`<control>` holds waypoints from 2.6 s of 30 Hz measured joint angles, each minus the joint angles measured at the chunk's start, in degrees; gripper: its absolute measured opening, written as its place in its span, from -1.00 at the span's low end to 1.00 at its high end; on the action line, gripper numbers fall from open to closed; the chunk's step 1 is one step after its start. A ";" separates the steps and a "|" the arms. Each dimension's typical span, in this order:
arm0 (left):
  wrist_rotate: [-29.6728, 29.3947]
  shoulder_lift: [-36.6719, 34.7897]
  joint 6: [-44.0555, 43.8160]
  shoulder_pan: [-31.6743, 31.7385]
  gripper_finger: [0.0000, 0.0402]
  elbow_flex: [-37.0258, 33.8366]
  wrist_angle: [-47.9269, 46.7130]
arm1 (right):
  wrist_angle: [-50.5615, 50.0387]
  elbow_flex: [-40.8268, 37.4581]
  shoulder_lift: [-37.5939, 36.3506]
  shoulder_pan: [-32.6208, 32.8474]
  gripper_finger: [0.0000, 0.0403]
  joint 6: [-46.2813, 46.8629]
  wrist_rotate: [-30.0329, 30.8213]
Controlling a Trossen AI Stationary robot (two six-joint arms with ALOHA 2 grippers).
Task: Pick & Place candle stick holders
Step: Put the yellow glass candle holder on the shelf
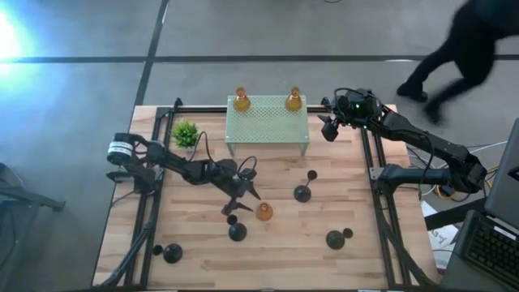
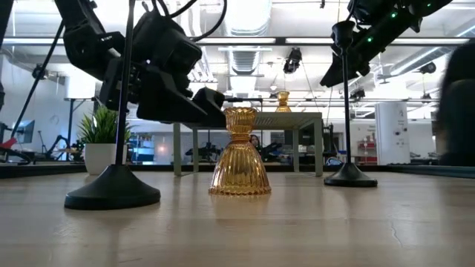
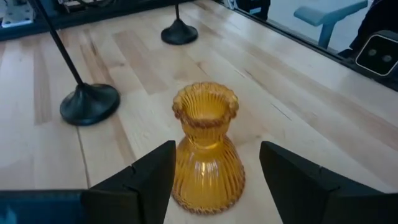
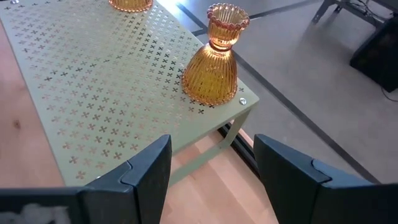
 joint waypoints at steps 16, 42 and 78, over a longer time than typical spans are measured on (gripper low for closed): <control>0.67 6.86 0.84 -1.26 0.18 5.61 0.02 | 0.13 0.00 0.00 0.00 0.09 0.02 -0.02; 4.79 11.58 1.09 -1.89 0.17 10.04 0.79 | 0.08 0.00 0.00 0.02 0.09 -0.24 -0.02; 1.68 8.35 -9.90 -1.81 -0.31 15.08 -4.96 | 0.46 -0.07 0.00 0.00 0.09 -0.77 -0.02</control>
